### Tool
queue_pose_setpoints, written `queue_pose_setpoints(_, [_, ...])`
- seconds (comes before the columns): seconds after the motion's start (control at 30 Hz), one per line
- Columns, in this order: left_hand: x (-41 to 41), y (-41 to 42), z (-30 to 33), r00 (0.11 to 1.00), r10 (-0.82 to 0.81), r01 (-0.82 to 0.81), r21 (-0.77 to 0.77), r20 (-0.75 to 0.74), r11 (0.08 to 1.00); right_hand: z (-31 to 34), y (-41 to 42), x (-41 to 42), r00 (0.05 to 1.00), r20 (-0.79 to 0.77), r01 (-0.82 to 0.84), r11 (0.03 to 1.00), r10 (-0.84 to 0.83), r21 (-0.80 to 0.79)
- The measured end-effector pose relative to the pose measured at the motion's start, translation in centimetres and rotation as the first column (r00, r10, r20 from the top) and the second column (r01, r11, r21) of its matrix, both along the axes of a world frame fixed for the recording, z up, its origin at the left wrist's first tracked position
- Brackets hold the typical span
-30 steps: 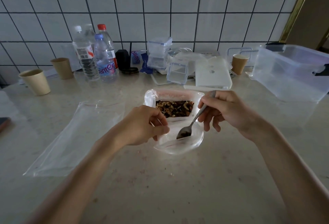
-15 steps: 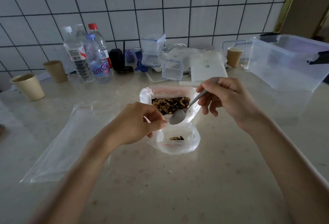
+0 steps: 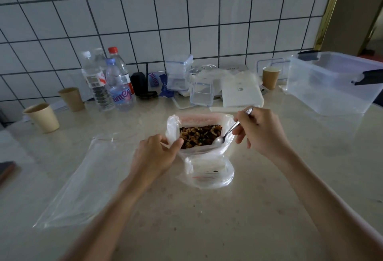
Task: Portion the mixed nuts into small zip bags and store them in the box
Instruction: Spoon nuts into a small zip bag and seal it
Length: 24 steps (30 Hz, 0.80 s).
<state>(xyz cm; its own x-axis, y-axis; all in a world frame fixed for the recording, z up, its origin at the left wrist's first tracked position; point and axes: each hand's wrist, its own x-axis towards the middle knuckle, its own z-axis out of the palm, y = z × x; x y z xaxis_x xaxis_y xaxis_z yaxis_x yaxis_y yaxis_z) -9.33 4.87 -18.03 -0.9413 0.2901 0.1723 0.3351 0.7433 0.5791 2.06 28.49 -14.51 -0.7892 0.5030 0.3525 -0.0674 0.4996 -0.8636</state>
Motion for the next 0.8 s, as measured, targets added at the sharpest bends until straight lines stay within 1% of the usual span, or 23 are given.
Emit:
queue_pose_setpoints(0.03, [0.0, 0.1, 0.1, 1.000, -0.010, 0.009, 0.040, 0.022, 0.999, -0.2, -0.2, -0.1, 1.000, 0.007, -0.005, 1.000, 0.004, 0.021])
queue_pose_setpoints(0.1, [0.2, 0.3, 0.3, 0.996, -0.040, 0.030, 0.121, 0.081, 0.992, -0.6, -0.6, -0.3, 1.000, 0.020, -0.024, 1.000, 0.024, 0.002])
queue_pose_setpoints(0.2, [0.6, 0.6, 0.5, 0.986, -0.068, 0.033, 0.228, 0.150, 0.973, -1.0, -0.8, -0.7, 0.997, 0.054, -0.055, 0.988, 0.063, -0.143])
queue_pose_setpoints(0.33, [0.8, 0.9, 0.5, 0.975, -0.127, 0.056, 0.352, 0.183, 0.934, -1.5, -1.0, -0.9, 0.986, 0.095, -0.096, 0.936, 0.136, -0.339])
queue_pose_setpoints(0.47, [1.0, 0.8, 0.5, 0.974, -0.154, 0.083, 0.375, 0.164, 0.923, -1.7, -1.5, -0.9, 0.974, 0.116, -0.126, 0.893, 0.194, -0.432])
queue_pose_setpoints(0.63, [1.1, 0.9, 0.6, 0.978, -0.162, 0.100, 0.382, 0.133, 0.919, -1.6, -1.2, -0.8, 0.982, 0.094, -0.099, 0.865, 0.165, -0.491])
queue_pose_setpoints(0.8, [1.1, 0.8, 0.7, 0.976, -0.174, 0.104, 0.423, 0.130, 0.900, -1.7, -1.6, -0.8, 0.975, 0.092, -0.121, 0.832, 0.201, -0.541])
